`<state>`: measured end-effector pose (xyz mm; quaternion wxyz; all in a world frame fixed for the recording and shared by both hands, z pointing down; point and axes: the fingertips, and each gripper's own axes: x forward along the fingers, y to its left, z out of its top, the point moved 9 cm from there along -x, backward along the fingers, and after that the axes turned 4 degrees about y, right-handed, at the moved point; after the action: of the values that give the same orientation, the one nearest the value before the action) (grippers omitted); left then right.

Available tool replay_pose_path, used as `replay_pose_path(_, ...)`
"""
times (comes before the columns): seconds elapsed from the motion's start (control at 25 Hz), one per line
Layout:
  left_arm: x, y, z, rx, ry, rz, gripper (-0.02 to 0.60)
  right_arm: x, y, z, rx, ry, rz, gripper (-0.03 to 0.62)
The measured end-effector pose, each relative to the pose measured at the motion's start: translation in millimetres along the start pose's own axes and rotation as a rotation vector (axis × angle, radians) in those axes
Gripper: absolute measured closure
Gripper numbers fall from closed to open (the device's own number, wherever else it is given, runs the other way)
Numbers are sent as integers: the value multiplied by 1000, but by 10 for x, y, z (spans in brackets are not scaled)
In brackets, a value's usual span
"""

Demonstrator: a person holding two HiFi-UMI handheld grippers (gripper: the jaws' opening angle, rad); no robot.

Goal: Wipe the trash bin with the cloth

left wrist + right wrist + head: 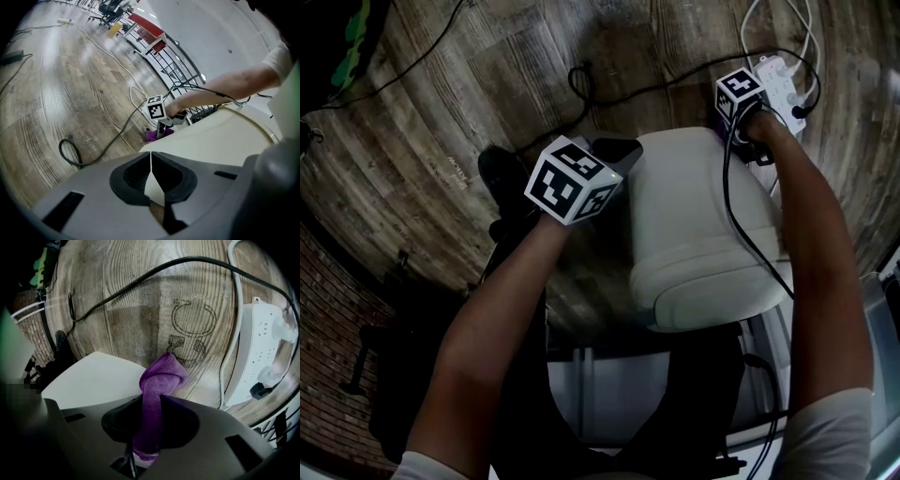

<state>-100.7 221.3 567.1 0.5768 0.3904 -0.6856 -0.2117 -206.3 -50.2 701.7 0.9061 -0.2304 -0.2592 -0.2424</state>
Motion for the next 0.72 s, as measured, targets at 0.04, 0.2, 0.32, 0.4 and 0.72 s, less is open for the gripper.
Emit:
replay_pose_path(0.04,-7,-3,-5,0,-2,-1,572,-17,19,20,7,-7,13,502)
replay_pose_path(0.2,-67,25,-41,-5,-11,0,572,-63,132,111,5,-16,36,503)
replay_pose_path(0.32,-114,44,-65,-11,-17,2,572,-78,203,162,-11,2,21,502)
replay_pose_path(0.4,-147,64,-80,-13,-23,3,572,-98,251,206,-20,13,14,502)
replay_pose_path(0.72,-266,156,-186,-24,-35,9,572,-153,531,393,-60,29,5,503)
